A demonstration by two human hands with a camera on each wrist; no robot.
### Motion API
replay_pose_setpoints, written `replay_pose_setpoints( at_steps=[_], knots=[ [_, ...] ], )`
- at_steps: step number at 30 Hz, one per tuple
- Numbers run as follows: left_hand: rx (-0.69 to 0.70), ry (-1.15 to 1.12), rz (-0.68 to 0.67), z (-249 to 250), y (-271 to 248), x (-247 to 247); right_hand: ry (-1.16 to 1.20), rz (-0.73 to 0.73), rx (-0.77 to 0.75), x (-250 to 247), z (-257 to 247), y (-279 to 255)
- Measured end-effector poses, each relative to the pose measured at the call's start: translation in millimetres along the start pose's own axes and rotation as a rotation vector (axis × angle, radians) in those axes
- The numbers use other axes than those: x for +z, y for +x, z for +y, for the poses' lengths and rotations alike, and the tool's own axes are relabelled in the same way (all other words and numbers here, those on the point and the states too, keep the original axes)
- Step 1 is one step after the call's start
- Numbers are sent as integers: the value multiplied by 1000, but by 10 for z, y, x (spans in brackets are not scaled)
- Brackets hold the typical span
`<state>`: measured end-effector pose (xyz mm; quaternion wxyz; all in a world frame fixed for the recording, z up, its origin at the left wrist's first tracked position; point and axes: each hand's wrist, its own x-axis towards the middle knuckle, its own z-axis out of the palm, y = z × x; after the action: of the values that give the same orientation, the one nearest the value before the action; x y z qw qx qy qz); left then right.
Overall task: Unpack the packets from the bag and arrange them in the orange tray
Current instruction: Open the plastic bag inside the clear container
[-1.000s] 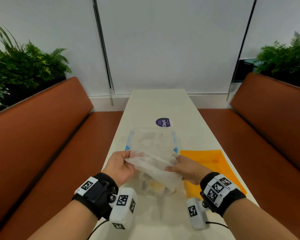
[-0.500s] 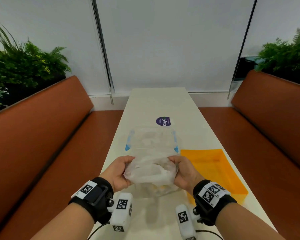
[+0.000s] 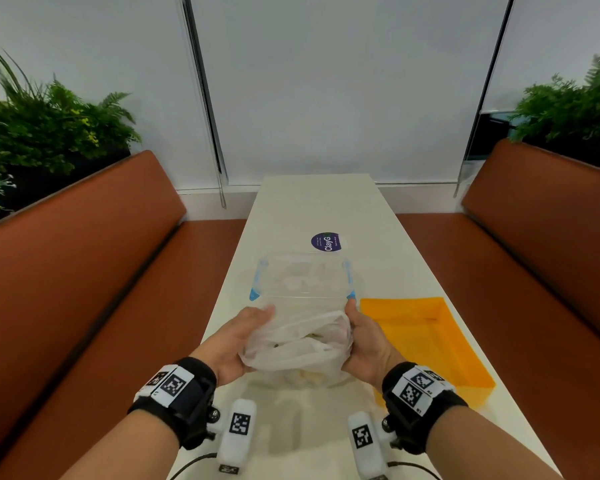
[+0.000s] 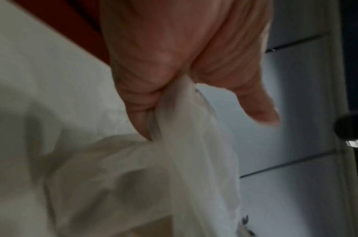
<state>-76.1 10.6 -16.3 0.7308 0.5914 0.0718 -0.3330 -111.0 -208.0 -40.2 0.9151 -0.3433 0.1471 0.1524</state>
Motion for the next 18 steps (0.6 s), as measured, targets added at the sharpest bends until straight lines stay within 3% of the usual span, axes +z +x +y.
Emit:
replay_pose_setpoints(
  at_steps=[4, 9, 13, 18],
  knots=[
    [20, 327, 3, 30, -21, 47, 55, 0, -38, -12, 26, 57],
    [15, 353, 182, 27, 29, 101, -29, 12, -156, -5, 8, 47],
    [-64, 312, 371, 25, 28, 81, -517, 39, -222, -48, -96, -12],
    [-142, -121, 335, 67, 55, 51, -1179, 234, -286, -80, -128, -16]
  ],
)
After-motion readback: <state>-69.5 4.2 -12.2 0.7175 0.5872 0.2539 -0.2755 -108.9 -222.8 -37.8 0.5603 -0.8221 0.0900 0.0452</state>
